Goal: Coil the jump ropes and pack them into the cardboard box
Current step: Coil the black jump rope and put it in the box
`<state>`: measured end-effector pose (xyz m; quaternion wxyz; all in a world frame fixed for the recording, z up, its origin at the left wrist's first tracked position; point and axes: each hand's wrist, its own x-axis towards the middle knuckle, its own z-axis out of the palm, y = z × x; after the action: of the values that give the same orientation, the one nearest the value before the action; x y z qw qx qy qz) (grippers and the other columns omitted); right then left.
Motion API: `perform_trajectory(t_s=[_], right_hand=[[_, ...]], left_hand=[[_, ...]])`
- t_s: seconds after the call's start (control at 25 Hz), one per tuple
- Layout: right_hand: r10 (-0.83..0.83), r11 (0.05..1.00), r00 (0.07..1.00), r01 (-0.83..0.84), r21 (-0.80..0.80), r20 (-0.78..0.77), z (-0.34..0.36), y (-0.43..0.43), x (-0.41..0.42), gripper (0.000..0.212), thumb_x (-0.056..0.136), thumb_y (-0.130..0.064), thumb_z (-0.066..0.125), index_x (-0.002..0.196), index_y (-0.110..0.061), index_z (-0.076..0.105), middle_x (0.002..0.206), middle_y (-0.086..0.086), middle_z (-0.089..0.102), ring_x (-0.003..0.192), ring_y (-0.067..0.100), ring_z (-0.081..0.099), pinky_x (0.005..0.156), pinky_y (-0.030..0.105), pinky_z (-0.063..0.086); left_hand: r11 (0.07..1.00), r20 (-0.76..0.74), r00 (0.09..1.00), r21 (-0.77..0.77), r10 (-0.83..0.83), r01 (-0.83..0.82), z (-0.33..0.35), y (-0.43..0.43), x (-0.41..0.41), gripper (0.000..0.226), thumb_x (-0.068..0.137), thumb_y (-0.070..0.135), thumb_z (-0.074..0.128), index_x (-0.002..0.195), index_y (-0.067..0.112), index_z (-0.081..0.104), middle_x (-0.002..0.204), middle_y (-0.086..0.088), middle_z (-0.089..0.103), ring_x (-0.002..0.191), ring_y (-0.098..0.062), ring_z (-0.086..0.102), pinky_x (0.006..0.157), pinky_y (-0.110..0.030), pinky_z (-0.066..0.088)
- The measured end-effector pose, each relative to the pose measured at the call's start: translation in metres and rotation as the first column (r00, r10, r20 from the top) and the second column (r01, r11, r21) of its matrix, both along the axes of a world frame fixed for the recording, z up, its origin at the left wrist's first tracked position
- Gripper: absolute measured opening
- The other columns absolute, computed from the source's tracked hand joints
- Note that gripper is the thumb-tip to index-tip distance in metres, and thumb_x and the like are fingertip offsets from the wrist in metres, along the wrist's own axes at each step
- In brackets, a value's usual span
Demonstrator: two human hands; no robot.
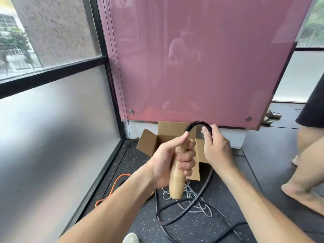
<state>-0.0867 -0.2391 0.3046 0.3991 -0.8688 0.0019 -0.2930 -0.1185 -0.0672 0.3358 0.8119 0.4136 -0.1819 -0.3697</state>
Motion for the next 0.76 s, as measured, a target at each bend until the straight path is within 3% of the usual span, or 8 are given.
perform_trajectory(t_s=[0.08,0.2,0.28,0.4,0.48,0.56,0.68,0.76], right_hand=[[0.107,0.994,0.967,-0.109,0.002,-0.229,-0.002,0.016,-0.004,0.032,0.105,-0.043,0.037,0.098,-0.017,0.053,0.082,0.008,0.067,0.072,0.027,0.064,0.064,0.038,0.051],[0.308,0.940,0.771,-0.336,0.055,-0.558,-0.017,0.052,-0.014,0.036,0.102,-0.050,0.036,0.109,-0.017,0.051,0.091,0.005,0.063,0.065,0.016,0.063,0.046,0.027,0.049],[0.352,0.914,0.728,-0.404,0.047,-0.588,-0.024,0.070,-0.025,0.031,0.100,-0.049,0.046,0.107,-0.020,0.052,0.083,-0.002,0.059,0.060,0.010,0.057,0.048,0.024,0.045],[0.363,0.893,0.756,-0.449,-0.028,-0.544,-0.015,0.077,-0.038,0.023,0.092,-0.046,0.059,0.087,-0.024,0.056,0.071,-0.007,0.059,0.063,0.009,0.054,0.056,0.021,0.041],[0.373,0.858,0.717,-0.508,-0.075,-0.589,-0.004,0.080,-0.046,0.025,0.089,-0.047,0.059,0.083,-0.022,0.059,0.072,-0.005,0.064,0.066,0.013,0.058,0.060,0.026,0.046],[0.346,0.868,0.764,-0.481,-0.124,-0.544,0.005,0.077,-0.049,0.025,0.087,-0.044,0.060,0.078,-0.021,0.062,0.066,-0.004,0.063,0.060,0.013,0.056,0.054,0.026,0.043],[0.246,0.911,0.910,-0.335,-0.242,-0.334,0.019,0.062,-0.044,0.015,0.079,-0.032,0.063,0.070,-0.022,0.068,0.052,-0.009,0.058,0.051,0.009,0.055,0.047,0.022,0.040],[0.144,0.889,0.969,-0.215,-0.404,-0.200,0.024,0.051,-0.039,0.012,0.072,-0.034,0.067,0.072,-0.023,0.069,0.053,-0.006,0.060,0.056,0.019,0.059,0.051,0.027,0.046]], left_hand=[[0.966,-0.030,0.991,-0.221,0.134,-0.137,0.004,0.002,0.009,0.029,0.082,0.033,0.077,0.088,0.020,0.051,0.053,0.009,0.036,0.043,-0.005,0.036,0.045,-0.019,0.036],[0.779,-0.195,0.864,-0.375,0.464,-0.503,0.013,0.014,0.034,0.022,0.092,0.035,0.064,0.087,0.021,0.048,0.056,0.008,0.037,0.044,-0.004,0.037,0.046,-0.017,0.041],[0.601,-0.199,0.676,-0.330,0.710,-0.728,0.014,0.032,0.053,0.025,0.101,0.042,0.052,0.088,0.021,0.044,0.064,0.006,0.039,0.048,-0.005,0.040,0.049,-0.018,0.044],[0.388,-0.017,0.396,-0.165,0.918,-0.907,0.003,0.053,0.072,0.025,0.102,0.041,0.050,0.096,0.020,0.040,0.071,0.002,0.043,0.052,-0.009,0.044,0.049,-0.023,0.047],[0.365,-0.029,0.374,-0.160,0.927,-0.917,-0.004,0.057,0.078,0.027,0.102,0.043,0.049,0.100,0.019,0.036,0.074,0.000,0.045,0.052,-0.011,0.045,0.051,-0.028,0.050],[0.385,0.075,0.377,-0.141,0.923,-0.912,-0.006,0.055,0.082,0.026,0.103,0.042,0.049,0.099,0.021,0.034,0.075,0.000,0.047,0.050,-0.013,0.046,0.051,-0.030,0.050],[0.357,0.555,0.330,0.063,0.764,-0.932,-0.018,0.053,0.087,0.027,0.100,0.043,0.054,0.099,0.023,0.035,0.077,-0.004,0.051,0.052,-0.020,0.050,0.055,-0.045,0.055],[0.393,0.799,0.451,0.297,0.396,-0.870,-0.025,0.048,0.080,0.032,0.093,0.062,0.049,0.090,0.032,0.036,0.075,-0.004,0.056,0.060,-0.024,0.055,0.066,-0.057,0.055]])
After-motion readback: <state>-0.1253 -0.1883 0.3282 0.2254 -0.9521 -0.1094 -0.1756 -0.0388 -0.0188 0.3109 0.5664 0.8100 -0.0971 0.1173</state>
